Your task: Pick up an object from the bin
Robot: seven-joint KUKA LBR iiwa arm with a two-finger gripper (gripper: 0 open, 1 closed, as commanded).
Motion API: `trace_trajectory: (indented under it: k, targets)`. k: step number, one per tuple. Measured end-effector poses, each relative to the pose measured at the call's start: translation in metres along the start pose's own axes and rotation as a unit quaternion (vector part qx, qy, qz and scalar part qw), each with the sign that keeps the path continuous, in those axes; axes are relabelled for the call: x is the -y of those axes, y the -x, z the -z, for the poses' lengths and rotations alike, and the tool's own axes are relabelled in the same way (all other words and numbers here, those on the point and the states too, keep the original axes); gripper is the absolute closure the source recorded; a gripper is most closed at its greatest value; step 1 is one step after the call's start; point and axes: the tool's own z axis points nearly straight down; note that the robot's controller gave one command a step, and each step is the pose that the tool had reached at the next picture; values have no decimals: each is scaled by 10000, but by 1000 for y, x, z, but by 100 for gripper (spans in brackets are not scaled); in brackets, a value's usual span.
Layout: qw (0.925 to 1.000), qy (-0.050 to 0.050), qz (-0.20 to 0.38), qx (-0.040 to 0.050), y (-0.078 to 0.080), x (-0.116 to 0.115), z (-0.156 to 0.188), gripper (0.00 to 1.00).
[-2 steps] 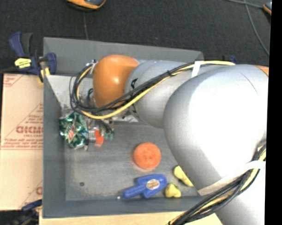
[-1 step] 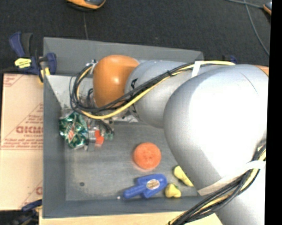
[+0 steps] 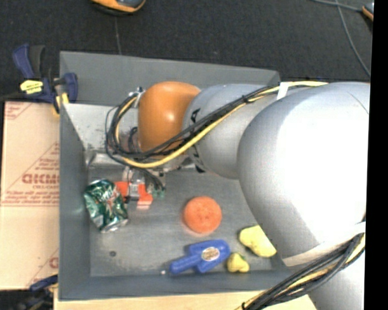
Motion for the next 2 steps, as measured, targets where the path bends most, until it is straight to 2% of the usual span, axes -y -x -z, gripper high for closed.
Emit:
trace_trajectory:
  k: [1, 2]
  targets:
    - [10000, 0, -3, -2, 0, 0, 0, 100]
    - [9997, 14, -233, 14, -12, 15, -2, 100]
